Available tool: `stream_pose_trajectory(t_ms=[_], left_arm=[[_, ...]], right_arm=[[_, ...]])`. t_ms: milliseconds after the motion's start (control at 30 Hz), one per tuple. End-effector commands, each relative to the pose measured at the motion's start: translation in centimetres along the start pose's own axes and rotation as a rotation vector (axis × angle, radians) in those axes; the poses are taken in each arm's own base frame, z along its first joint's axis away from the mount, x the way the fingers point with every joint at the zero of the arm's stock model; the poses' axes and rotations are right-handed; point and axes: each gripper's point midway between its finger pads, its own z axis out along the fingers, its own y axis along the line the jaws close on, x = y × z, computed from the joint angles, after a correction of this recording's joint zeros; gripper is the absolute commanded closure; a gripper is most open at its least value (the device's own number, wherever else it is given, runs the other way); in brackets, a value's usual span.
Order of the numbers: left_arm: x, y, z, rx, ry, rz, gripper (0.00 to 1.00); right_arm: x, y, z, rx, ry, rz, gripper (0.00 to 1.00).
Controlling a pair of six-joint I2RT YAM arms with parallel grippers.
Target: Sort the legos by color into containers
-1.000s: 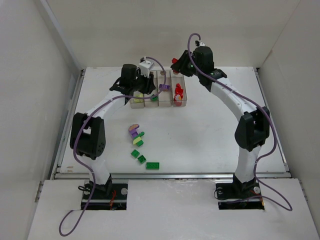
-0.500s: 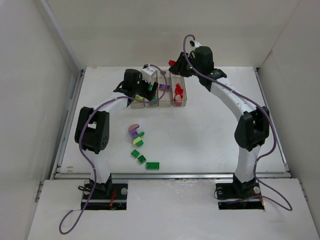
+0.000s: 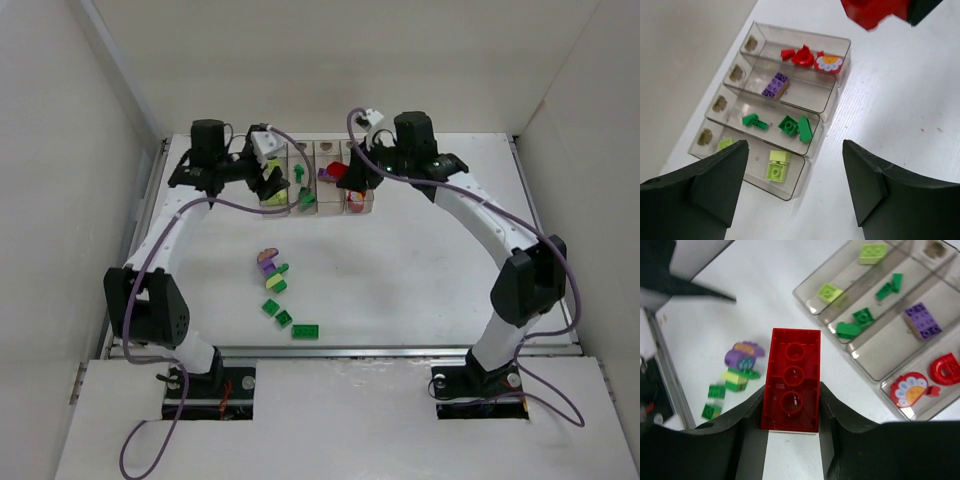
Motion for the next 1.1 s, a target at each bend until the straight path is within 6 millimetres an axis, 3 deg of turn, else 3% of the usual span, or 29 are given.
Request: stream_pose_trajectory(t_ms=[0,33,133,233,367,400,533,633,667,700,833,900,967,1067], left_arm=[[-3.3,-4.7,-2.9,0.267,-0.158,0.095,0.28],[-3.8,-5.8,-3.2,0.320,-0.191,0.080,0.20],[-4.6,-9.0,-3.1,0.408,-0.227,0.079,0.13],[-5.2,-12.2,-3.0,0.482,-0.233,0.126,0.10],[-5.6,-13.9,-3.4,0.512,-0.235,0.130,0.10],[-5.5,-14.0,-3.5,0.517,-0.229,0.120,0.11],[-5.6,-15.5,-3.9,0.537,-0.221,0.124,0.20],[-5.3,-16.6,-3.8,0.562,-0.208,0.119,0.45],[-5.3,-16.6,-3.8,0.562,-0.208,0.119,0.49],[-5.4,-16.9,-3.7,0.571,-0.209,0.122,0.49],[-4.9,-17.4,-3.5,0.562,-0.172,0.131,0.33],[-4.7,-17.3,-3.5,0.556,-0.161,0.124,0.32],[-4.4,-17.0,-3.4,0.540,-0.143,0.128,0.36],[-4.3,-16.9,-3.3,0.534,-0.136,0.129,0.51]], right_arm=[[0.8,5.6,-2.0,-0.140,0.026,-0.247,1.00],[1.5,6.3,-2.1,-0.155,0.042,-0.261,1.00],[2.8,8.6,-1.8,-0.177,0.070,-0.322,1.00],[3.4,10.8,-1.8,-0.181,0.091,-0.361,1.00],[3.8,11.5,-1.9,-0.174,0.095,-0.384,1.00],[3.8,11.0,-2.1,-0.140,0.096,-0.387,1.00],[4.0,12.1,-1.9,-0.146,0.095,-0.406,1.00],[3.8,12.3,-2.1,-0.134,0.089,-0.415,1.00],[4.3,12.6,-1.9,-0.144,0.099,-0.415,1.00],[4.3,12.6,-1.9,-0.144,0.099,-0.415,1.00],[4.3,13.5,-2.1,-0.160,0.085,-0.430,1.00],[4.0,13.7,-2.4,-0.160,0.075,-0.434,1.00],[4.1,13.9,-2.3,-0.158,0.077,-0.438,1.00],[3.8,14.1,-2.6,-0.158,0.068,-0.442,1.00]])
